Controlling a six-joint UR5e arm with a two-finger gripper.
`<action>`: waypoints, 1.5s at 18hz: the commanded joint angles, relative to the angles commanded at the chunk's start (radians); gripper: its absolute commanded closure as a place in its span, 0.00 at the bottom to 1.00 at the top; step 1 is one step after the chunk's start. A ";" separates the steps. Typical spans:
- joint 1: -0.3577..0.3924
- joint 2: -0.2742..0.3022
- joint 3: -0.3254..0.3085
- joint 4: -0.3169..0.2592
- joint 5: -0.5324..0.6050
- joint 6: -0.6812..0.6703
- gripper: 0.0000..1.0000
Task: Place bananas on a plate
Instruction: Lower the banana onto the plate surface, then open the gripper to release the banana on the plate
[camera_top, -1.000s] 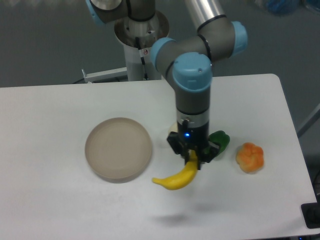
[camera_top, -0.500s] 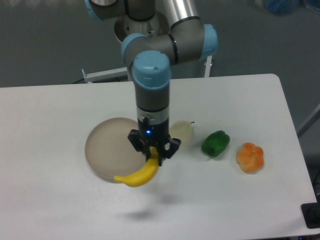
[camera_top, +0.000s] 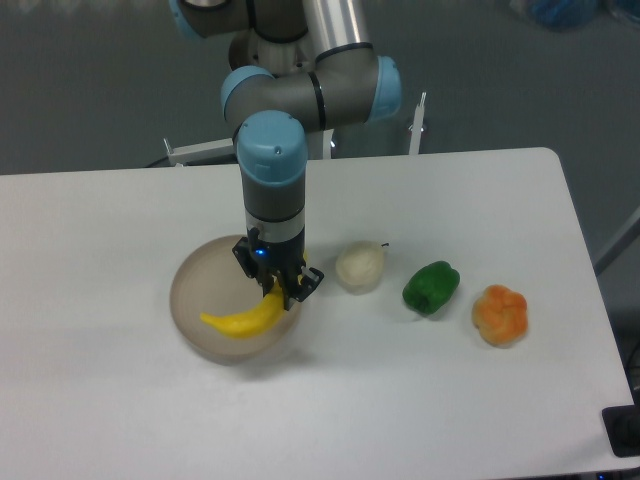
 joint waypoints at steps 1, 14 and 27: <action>0.000 0.000 -0.011 0.006 0.000 -0.020 0.68; -0.066 -0.089 -0.023 0.086 0.015 -0.190 0.68; -0.071 -0.106 -0.025 0.086 0.037 -0.177 0.67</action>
